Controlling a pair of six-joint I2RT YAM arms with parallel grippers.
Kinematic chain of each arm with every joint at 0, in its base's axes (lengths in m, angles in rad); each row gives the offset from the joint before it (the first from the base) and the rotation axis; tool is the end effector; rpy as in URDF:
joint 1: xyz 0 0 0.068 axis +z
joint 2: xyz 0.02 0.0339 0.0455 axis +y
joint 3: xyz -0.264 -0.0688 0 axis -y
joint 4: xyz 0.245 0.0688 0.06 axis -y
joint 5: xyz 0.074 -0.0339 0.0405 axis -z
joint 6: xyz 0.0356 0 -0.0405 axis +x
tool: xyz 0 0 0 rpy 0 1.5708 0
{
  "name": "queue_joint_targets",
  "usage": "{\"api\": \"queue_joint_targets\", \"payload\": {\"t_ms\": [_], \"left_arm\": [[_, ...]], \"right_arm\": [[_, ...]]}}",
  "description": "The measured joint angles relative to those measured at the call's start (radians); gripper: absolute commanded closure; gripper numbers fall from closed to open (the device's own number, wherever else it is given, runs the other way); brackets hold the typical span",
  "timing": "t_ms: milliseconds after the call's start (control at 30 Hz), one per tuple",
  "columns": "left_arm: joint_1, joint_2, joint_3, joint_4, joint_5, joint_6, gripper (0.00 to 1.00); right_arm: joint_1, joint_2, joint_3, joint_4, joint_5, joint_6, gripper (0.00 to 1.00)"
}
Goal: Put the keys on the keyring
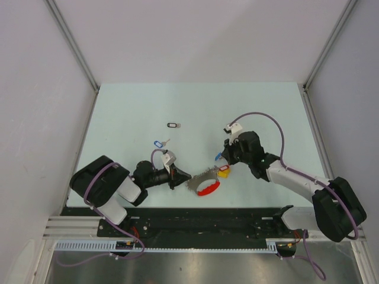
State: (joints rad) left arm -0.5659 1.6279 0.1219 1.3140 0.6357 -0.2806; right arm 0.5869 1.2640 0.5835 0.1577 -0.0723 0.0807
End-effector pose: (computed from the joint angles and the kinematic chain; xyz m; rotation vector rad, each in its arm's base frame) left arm 0.1673 -0.1313 0.1169 0.7436 1.7226 -1.1563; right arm 0.2178 0.1480 0.2030 -0.5759 2.0488 0.4756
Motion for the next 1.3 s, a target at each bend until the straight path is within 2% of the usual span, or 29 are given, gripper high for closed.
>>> {"api": "queue_joint_targets", "payload": {"t_ms": [133,233,400,633,867,1133,1300], "left_arm": [[0.000,-0.018,0.000,0.000,0.000,0.000,0.99],[0.000,-0.031,0.000,0.000,0.000,0.001,1.00],[0.001,-0.049,-0.004,0.000,0.000,0.003,0.99],[0.001,-0.055,-0.005,0.000,0.000,0.003,1.00],[0.001,-0.051,-0.005,0.000,0.004,0.001,1.00],[0.001,-0.047,-0.005,0.000,0.003,0.001,1.00],[0.002,-0.039,-0.005,0.000,0.004,0.001,1.00]], "right_arm": [[-0.034,0.053,0.190,-0.307,-0.039,0.012,1.00],[-0.049,0.079,0.279,-0.445,-0.021,-0.002,1.00],[-0.054,0.107,0.342,-0.595,0.027,-0.039,1.00],[-0.048,0.232,0.421,-0.766,0.122,-0.110,1.00],[-0.030,0.340,0.508,-0.816,0.136,-0.180,1.00],[-0.019,0.521,0.573,-0.734,0.124,-0.251,1.00],[-0.009,0.559,0.599,-0.690,0.117,-0.301,1.00]]}}
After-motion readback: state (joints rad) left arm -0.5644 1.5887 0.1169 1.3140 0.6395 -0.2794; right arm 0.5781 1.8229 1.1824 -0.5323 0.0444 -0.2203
